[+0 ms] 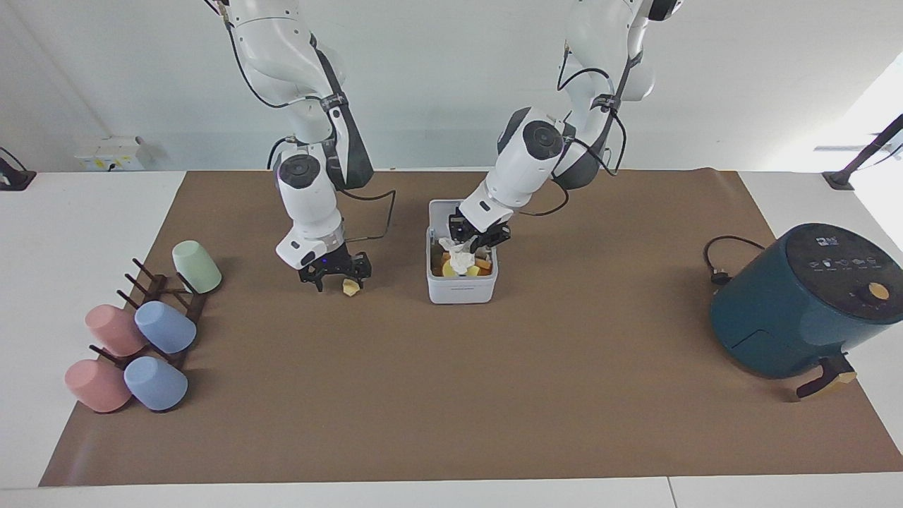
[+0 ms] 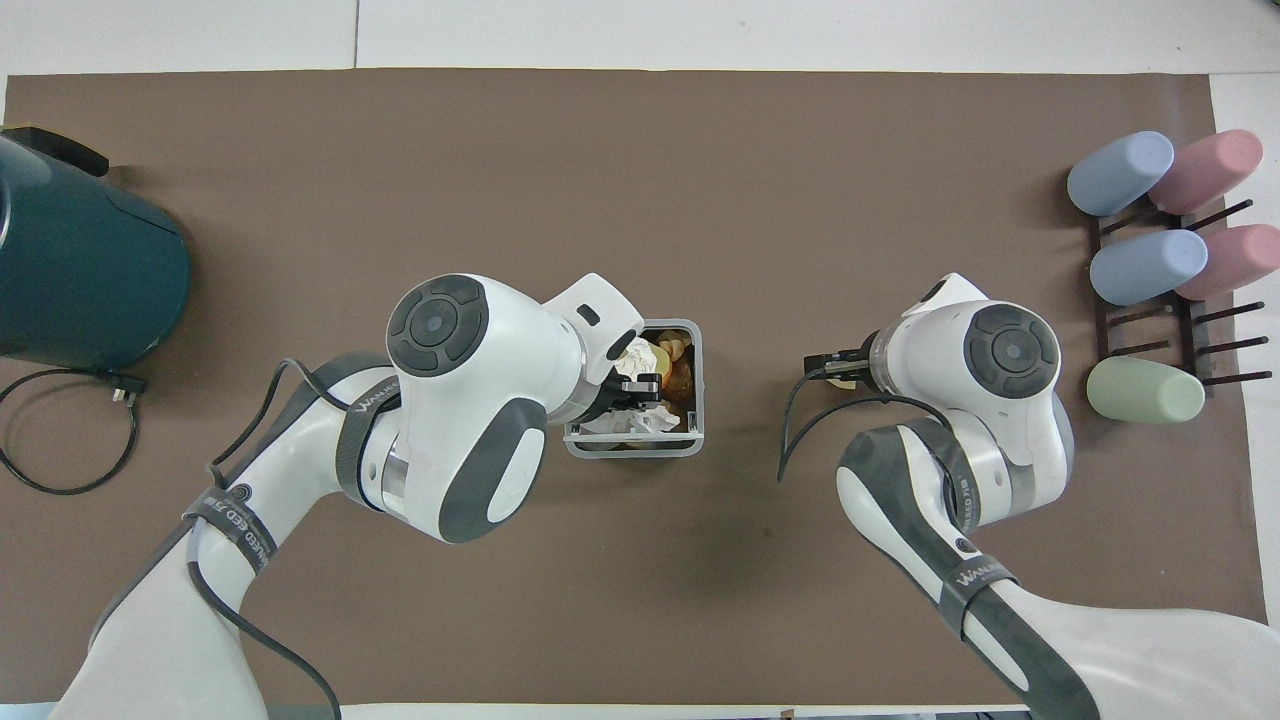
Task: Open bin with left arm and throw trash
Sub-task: 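Withdraw the left gripper to rest while the right gripper carries the crumb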
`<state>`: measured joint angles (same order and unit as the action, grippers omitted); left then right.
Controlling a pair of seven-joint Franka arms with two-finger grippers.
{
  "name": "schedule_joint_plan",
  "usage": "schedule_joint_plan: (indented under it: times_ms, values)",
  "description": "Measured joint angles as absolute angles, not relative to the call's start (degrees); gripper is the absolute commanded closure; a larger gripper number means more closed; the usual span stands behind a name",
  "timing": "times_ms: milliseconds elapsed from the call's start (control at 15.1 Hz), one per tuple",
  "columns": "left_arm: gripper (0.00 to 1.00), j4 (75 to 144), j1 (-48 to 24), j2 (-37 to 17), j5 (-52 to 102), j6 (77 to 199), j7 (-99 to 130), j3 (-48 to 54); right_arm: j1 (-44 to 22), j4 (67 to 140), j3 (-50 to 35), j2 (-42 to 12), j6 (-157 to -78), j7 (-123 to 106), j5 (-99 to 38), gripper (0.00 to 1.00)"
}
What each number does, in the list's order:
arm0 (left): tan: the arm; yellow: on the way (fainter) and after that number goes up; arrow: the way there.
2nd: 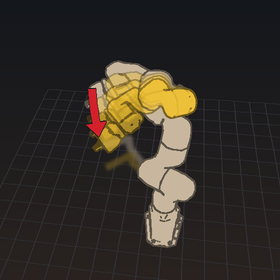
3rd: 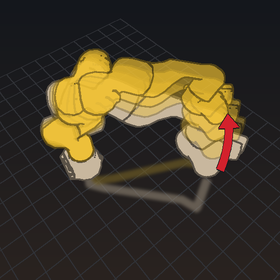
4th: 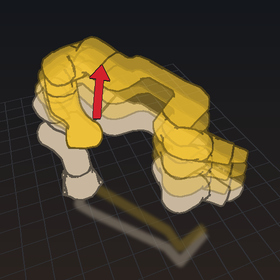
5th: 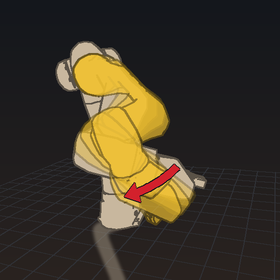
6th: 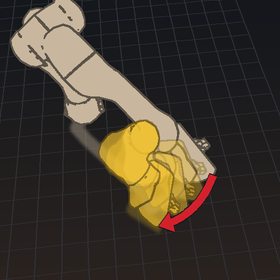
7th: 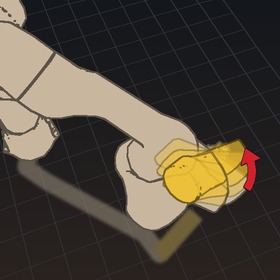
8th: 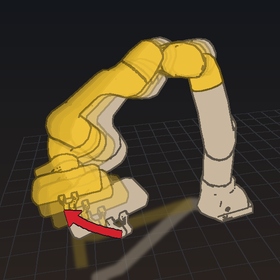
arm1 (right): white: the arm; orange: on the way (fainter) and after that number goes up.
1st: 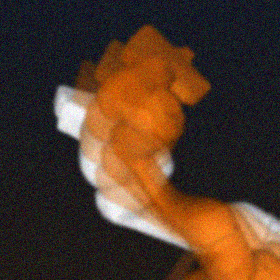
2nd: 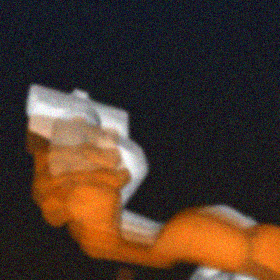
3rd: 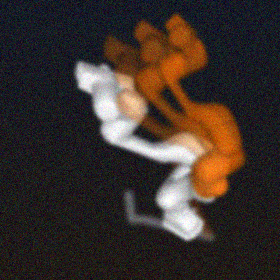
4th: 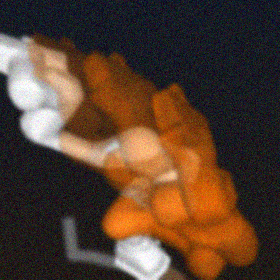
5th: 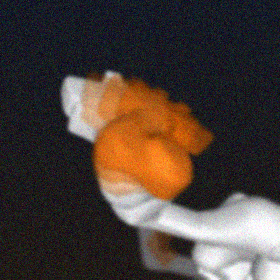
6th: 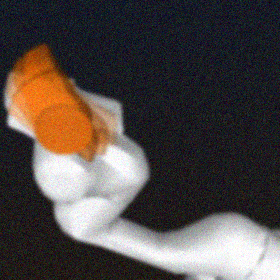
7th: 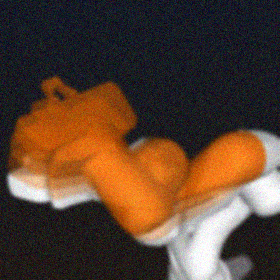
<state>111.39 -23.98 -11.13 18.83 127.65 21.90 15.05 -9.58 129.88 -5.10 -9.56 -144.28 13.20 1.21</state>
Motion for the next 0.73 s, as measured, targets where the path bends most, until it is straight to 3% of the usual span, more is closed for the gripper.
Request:
schedule_joint_plan:
  times_ms: [66,132,595,727]
  values:
    - [0.0,111.1,-24.0,-10.8,18.8,126.8,22.0,15.0,-9.7,130.0,-5.1,-9.7,-144.3,13.3,1.2,0.96]
    - [0.0,110.5,-24.0,-10.4,18.8,125.7,22.1,14.9,-9.7,130.2,-5.1,-9.7,-144.3,13.3,1.2,1.0]
    - [0.0,105.6,-23.2,-9.4,18.9,119.3,23.7,14.2,-9.7,129.9,-5.1,-8.1,-144.2,13.4,1.2,1.0]
    - [0.0,103.4,-19.9,-8.7,18.4,115.8,23.6,13.5,-10.4,128.4,-5.2,-6.1,-141.4,14.5,1.2,1.0]
